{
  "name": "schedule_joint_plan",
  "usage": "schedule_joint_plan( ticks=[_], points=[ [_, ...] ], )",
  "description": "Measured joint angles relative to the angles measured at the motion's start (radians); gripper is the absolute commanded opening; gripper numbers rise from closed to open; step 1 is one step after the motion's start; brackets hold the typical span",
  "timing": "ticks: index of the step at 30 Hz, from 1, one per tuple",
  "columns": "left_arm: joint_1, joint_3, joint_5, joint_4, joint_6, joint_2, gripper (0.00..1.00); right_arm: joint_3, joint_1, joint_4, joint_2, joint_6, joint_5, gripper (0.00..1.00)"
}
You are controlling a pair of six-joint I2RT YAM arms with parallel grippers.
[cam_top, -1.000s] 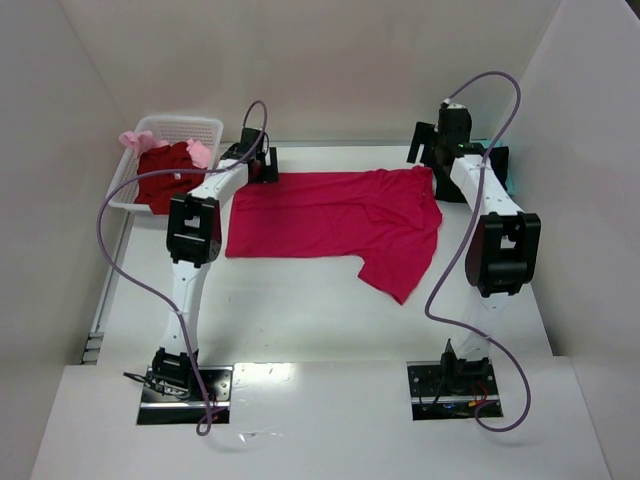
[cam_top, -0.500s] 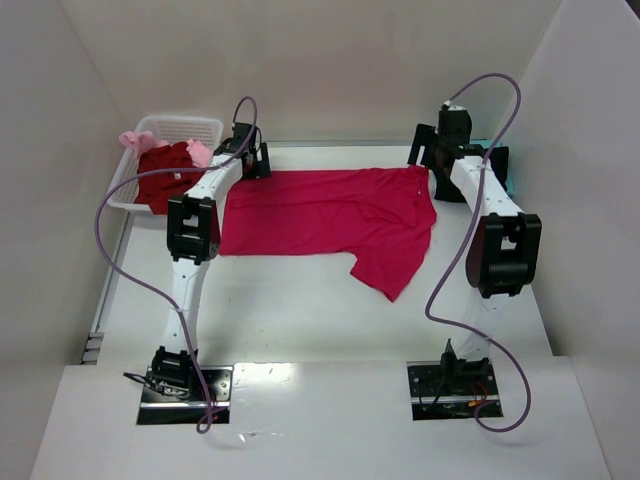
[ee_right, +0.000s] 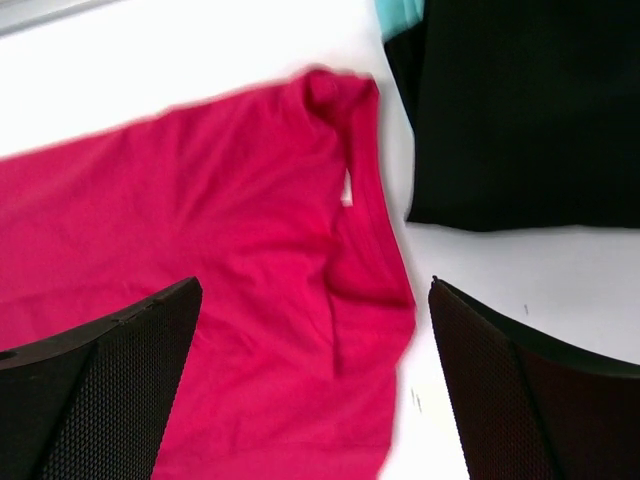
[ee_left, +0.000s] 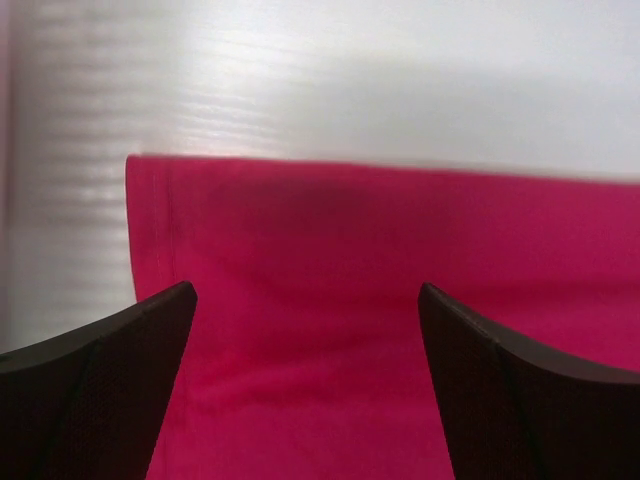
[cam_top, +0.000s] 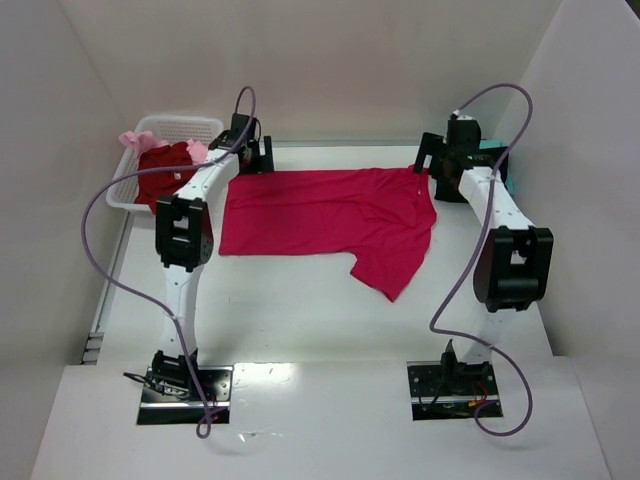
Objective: Fold and stack the t-shirts
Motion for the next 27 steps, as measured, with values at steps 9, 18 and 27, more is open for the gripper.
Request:
schedule_joint_plan(
  ticks=[9,18,27],
  points=[
    [-0.055,-0.407,0.055,0.068,0.014,-0.563,0.99,-0.225,-0.016,0.029,-0.172,0.074,-0.034,1.00],
    [-0.055,-0.819,0.089,0.093,-0.035,-1.001,0.99,-0.462,0.008,0.043,-0.364,0.200,-0.096,1.00],
    [-0.059,-1.035,0.175,0.067,-0.042,-1.128,0.99,-0.571,0.020,-0.019,-0.666,0.323,-0.086,1.00]
  ],
)
